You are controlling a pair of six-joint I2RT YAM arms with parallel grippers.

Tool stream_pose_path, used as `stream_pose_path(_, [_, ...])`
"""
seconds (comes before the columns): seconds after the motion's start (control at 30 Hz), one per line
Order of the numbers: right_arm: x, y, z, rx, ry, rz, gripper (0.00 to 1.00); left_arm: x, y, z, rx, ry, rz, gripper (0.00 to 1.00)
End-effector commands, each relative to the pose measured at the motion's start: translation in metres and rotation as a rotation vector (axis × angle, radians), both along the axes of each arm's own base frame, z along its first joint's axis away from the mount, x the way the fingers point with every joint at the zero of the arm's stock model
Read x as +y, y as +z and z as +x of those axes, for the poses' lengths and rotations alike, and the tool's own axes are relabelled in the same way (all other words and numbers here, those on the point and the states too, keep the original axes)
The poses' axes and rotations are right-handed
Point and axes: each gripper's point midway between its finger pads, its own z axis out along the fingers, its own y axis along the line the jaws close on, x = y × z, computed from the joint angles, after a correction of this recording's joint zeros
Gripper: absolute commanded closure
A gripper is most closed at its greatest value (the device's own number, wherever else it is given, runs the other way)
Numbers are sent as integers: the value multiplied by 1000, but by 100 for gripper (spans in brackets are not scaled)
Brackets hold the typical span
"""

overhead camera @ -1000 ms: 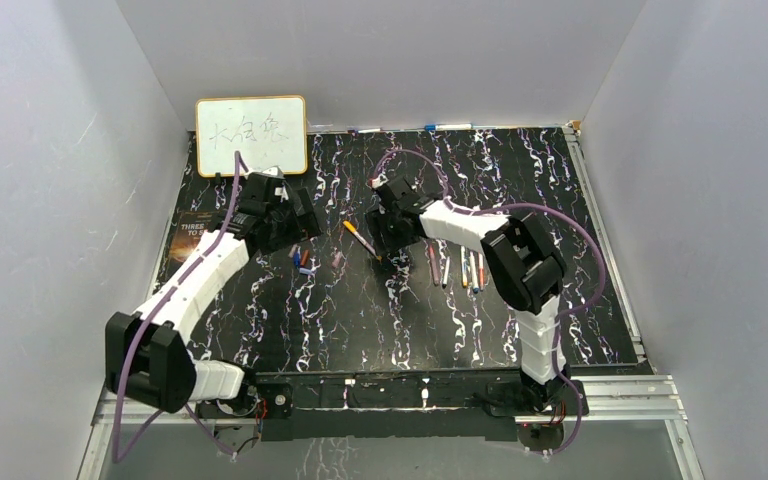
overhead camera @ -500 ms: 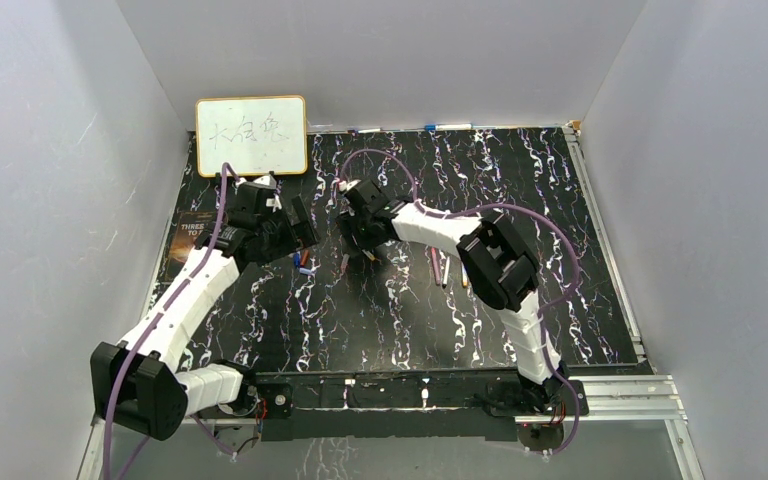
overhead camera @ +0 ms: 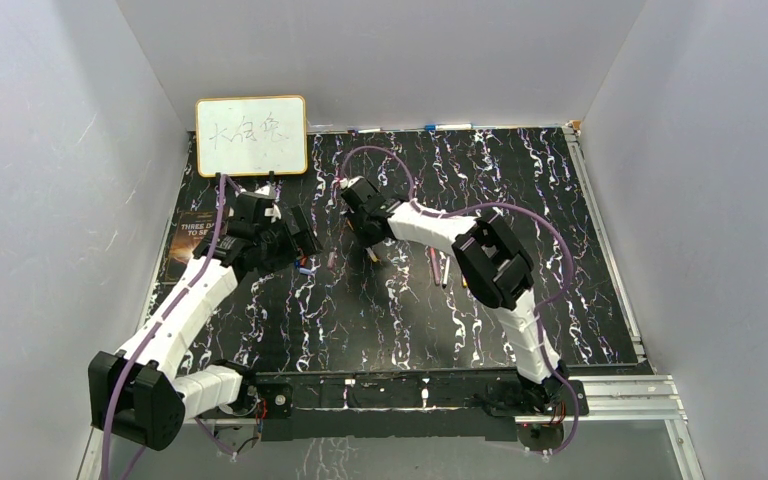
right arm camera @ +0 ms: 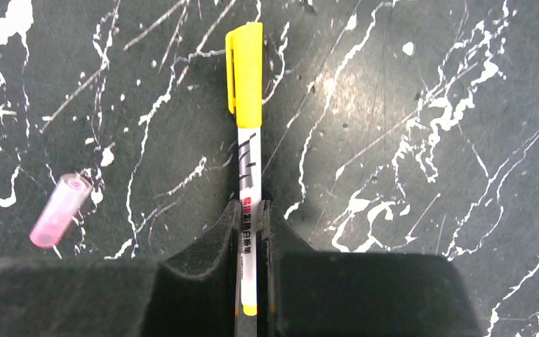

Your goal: Open the pen caps

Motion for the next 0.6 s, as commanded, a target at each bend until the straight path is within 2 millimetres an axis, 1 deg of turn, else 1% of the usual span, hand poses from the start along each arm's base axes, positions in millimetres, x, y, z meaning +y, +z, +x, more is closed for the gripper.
stream_pose_path(0.0, [-24,-14,-33,89,17,-37,100,-21,7,-4,-22,-56,-121,2])
stream_pose_path(0.1, [-29,18,-50,116,43,104,100,-43,6,-5,-4,-87,-245,2])
stream_pose_path(0.13, [-31,33,-56,128,47,175,100,-50,7,-5,-4,-93,-294,2])
stream_pose_path(0.17, [-33,59,-60,112,56,266,100,-58,10,-4,-13,-95,-358,2])
stream_pose_path(0.2, [-36,73,-66,120,61,332,100,-63,13,-3,-27,-87,-407,2])
stream_pose_path(0.23, [-39,91,-72,120,58,400,100,-69,19,1,-58,-80,-467,1])
stream_pose_path(0.33, [-44,119,-99,150,97,535,100,-84,34,6,-105,-57,-628,2])
stream_pose_path(0.4, [-44,134,-116,171,121,603,100,-92,38,6,-113,-54,-690,1])
stream_pose_path(0.5, [-41,148,-136,204,134,705,100,-106,39,6,-111,-59,-700,2])
stream_pose_path(0.57, [-40,153,-144,222,135,750,100,-114,37,5,-116,-57,-685,2])
